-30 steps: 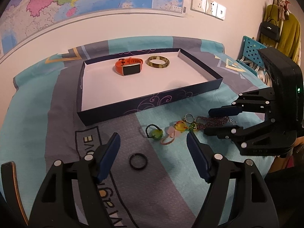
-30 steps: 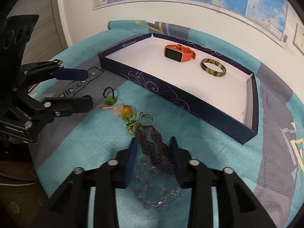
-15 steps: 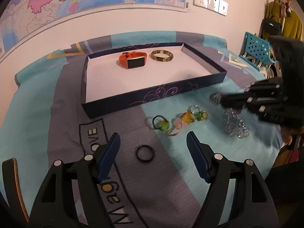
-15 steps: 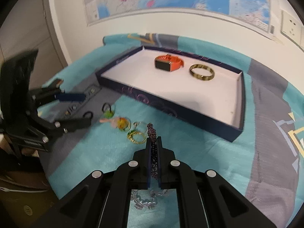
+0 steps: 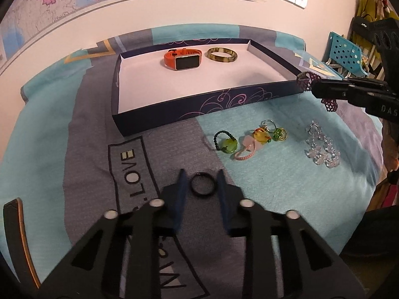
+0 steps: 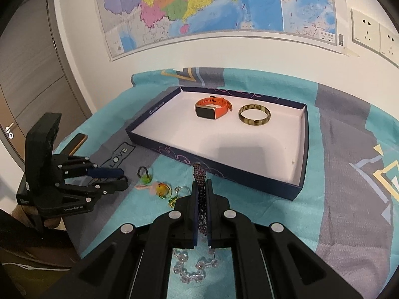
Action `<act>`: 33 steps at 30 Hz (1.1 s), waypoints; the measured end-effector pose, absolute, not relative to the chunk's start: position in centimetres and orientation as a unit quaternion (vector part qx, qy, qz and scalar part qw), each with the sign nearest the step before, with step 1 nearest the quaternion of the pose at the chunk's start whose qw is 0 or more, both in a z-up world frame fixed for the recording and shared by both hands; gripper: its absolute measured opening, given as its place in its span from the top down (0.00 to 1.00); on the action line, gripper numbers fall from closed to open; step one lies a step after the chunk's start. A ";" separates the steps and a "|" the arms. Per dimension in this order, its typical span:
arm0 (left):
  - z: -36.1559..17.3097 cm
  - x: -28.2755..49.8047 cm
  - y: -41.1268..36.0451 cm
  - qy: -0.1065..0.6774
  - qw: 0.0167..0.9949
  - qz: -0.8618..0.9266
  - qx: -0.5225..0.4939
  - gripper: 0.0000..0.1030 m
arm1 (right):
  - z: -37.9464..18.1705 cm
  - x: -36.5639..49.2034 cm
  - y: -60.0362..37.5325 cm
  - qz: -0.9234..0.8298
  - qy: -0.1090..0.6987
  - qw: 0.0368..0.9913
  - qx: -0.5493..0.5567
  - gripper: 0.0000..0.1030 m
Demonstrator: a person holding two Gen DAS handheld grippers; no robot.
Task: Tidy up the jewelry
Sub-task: 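Grasp the black ring with the left tool, then carry the ring over the box with the left tool while the right tool releases the beaded bracelet inside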
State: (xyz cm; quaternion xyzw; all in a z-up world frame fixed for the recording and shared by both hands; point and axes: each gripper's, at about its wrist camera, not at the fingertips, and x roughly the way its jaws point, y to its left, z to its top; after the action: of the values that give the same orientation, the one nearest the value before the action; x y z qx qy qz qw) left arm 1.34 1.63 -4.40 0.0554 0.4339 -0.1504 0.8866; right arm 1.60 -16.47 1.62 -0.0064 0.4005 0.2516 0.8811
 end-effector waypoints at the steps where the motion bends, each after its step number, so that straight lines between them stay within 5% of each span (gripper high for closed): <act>1: -4.4 1.4 1.6 0.434 0.887 -0.150 0.054 0.78 | 1.6 1.6 -16.5 0.252 0.400 0.881 -0.004 0.96; 33: 0.8 3.2 0.8 0.370 0.912 -0.172 0.046 0.78 | 3.8 4.4 -17.7 0.267 0.373 0.887 0.054 0.96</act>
State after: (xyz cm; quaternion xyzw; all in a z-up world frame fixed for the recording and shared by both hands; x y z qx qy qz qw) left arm 3.19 0.77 0.77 0.0460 0.3698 -0.1715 0.9120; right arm 4.38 -17.69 3.84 0.0538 0.3729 0.2667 0.8871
